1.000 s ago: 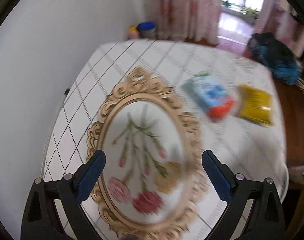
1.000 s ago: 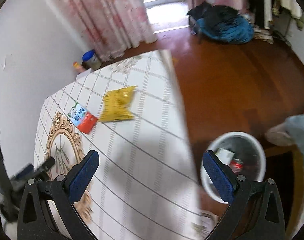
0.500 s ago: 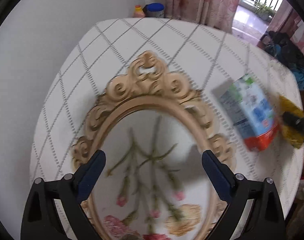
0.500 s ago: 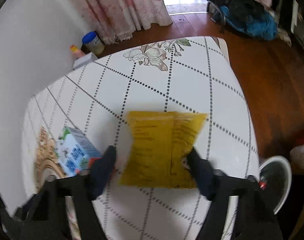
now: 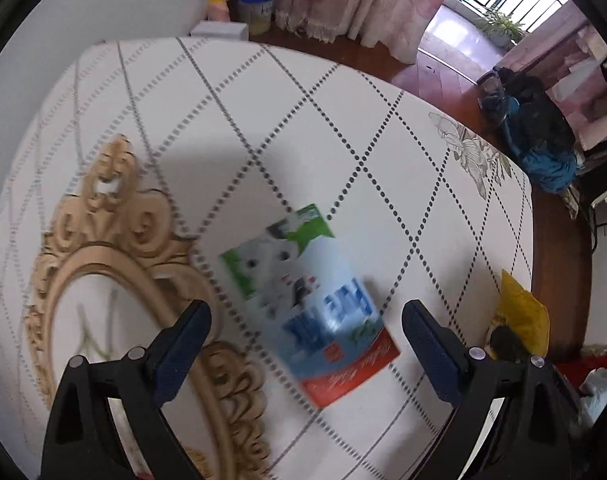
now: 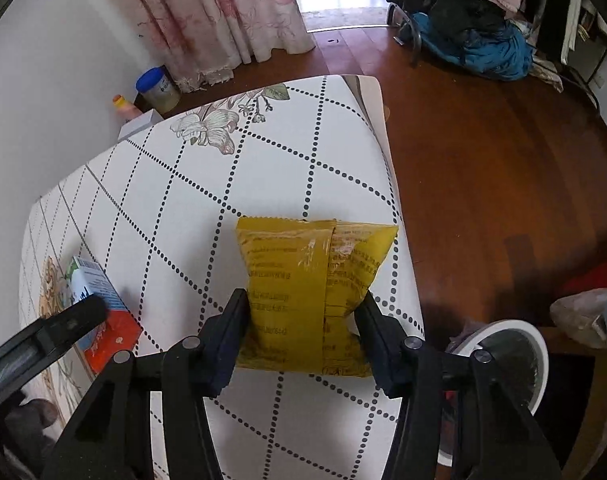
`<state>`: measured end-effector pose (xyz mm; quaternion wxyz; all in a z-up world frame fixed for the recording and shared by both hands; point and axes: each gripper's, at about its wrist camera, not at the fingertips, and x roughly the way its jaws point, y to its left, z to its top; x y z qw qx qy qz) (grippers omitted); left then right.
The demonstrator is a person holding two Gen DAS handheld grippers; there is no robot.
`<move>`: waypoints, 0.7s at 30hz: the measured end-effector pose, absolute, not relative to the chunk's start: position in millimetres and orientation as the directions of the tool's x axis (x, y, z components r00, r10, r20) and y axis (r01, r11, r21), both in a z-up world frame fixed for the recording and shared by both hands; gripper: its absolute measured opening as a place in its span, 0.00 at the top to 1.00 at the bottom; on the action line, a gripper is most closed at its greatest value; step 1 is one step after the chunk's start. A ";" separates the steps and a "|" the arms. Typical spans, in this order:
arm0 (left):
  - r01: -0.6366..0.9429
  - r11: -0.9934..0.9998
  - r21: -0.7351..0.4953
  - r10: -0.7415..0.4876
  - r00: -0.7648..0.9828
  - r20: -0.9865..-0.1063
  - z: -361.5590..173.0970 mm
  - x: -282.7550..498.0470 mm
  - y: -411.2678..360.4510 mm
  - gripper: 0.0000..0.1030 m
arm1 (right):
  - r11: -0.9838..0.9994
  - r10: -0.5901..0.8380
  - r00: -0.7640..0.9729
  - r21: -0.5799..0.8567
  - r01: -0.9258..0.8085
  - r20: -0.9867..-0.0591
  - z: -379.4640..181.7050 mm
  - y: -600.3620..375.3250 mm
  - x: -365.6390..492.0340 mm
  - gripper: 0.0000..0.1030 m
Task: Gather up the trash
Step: 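Grasp the yellow snack bag with the right tool while the left grasps the milk carton, then carry the snack bag and milk carton over the bin and release both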
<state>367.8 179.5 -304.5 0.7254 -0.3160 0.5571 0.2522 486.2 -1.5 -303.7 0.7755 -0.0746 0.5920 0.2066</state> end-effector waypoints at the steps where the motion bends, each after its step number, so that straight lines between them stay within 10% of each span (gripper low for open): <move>1: -0.721 0.666 -0.191 0.016 0.269 -0.963 -304.9 366.5 179.5 0.06 | 0.902 0.225 0.220 0.118 -0.416 -0.949 -304.0 1.0 485.7 0.46; 3: -0.722 0.666 -0.190 0.041 0.289 -0.956 -300.9 364.0 178.0 0.37 | 0.896 0.216 0.228 0.101 -0.432 -0.949 -304.1 3.7 485.0 0.46; 5: -0.703 0.685 -0.190 0.045 0.301 -0.952 -298.9 358.1 176.6 0.41 | 0.890 0.213 0.233 0.091 -0.446 -0.949 -303.8 4.5 482.7 0.47; 21: -0.564 0.819 -0.109 0.027 0.227 -0.973 -301.3 276.1 131.8 0.45 | 0.841 0.178 0.100 0.099 -0.532 -0.979 -305.7 -27.4 408.2 0.44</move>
